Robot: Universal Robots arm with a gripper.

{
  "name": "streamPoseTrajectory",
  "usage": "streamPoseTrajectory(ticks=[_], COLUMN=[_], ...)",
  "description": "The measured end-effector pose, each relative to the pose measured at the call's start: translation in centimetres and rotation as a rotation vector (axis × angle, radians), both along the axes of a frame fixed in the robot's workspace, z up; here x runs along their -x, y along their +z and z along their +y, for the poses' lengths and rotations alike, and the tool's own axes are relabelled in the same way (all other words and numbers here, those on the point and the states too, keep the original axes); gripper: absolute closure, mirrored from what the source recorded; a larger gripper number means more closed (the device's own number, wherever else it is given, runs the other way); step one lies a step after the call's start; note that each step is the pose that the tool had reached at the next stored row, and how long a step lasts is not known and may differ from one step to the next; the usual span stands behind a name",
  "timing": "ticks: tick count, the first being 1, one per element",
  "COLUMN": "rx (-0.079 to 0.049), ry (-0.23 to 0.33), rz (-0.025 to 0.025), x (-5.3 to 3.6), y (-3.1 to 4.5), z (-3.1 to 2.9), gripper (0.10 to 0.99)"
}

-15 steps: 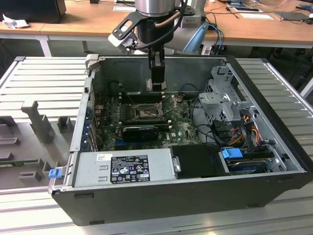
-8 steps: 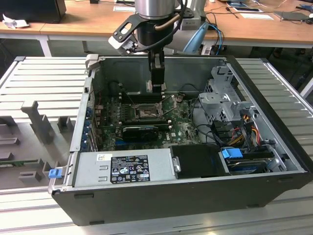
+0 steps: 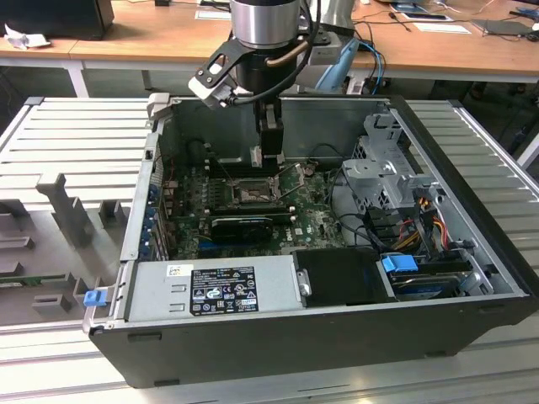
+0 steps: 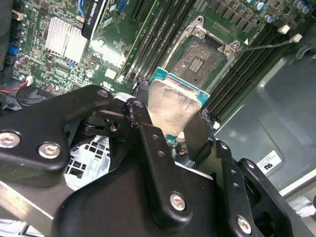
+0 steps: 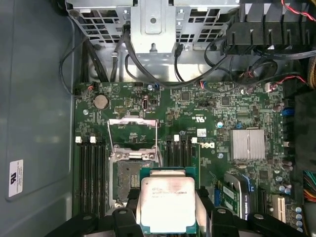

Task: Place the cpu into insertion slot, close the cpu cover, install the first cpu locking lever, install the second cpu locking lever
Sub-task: 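Place the cpu into insertion slot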

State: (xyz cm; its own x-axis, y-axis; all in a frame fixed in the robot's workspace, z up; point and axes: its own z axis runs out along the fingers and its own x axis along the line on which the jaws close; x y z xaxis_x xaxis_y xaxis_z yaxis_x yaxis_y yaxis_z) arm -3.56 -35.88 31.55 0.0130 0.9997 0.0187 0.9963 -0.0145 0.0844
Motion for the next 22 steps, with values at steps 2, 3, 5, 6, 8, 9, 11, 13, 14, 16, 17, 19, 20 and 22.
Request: streamPoseTrajectory(ticks=[2, 3, 5, 6, 8, 9, 11, 13, 14, 16, 17, 19, 20, 22], rx=[0.0, 0.0, 0.0, 0.0, 0.0, 0.0, 0.0, 0.0, 0.0, 0.0, 0.0, 0.0, 0.0, 0.0], ry=[0.0, 0.0, 0.0, 0.0, 0.0, 0.0, 0.0, 0.0, 0.0, 0.0, 0.0, 0.0, 0.0, 0.0], rz=[0.0, 0.0, 0.0, 0.0, 0.0, 0.0, 0.0, 0.0, 0.0, 0.0, 0.0, 0.0001, 0.0, -0.0001], x=[0.01, 0.01, 0.01, 0.01, 0.01, 0.02, 0.02, 0.04, 0.04, 0.05, 0.06, 0.22, 0.29, 0.32], y=[-0.48, -0.6, -0.75, -0.89, -1.02, -1.13, -1.55, -1.93, -2.15, -2.54, -2.7, -3.31, -3.65, -3.8], z=[0.0, 0.0, 0.0, 0.0, 0.0, 0.0, 0.0, 0.03, 0.05, 0.13, 0.19, 0.4, 0.42, 0.42], gripper=[0.557, 0.557, 0.557, 0.557, 0.557, 0.557, 0.557, 0.557, 0.557, 0.557, 0.557, 0.557, 0.557, 0.557])
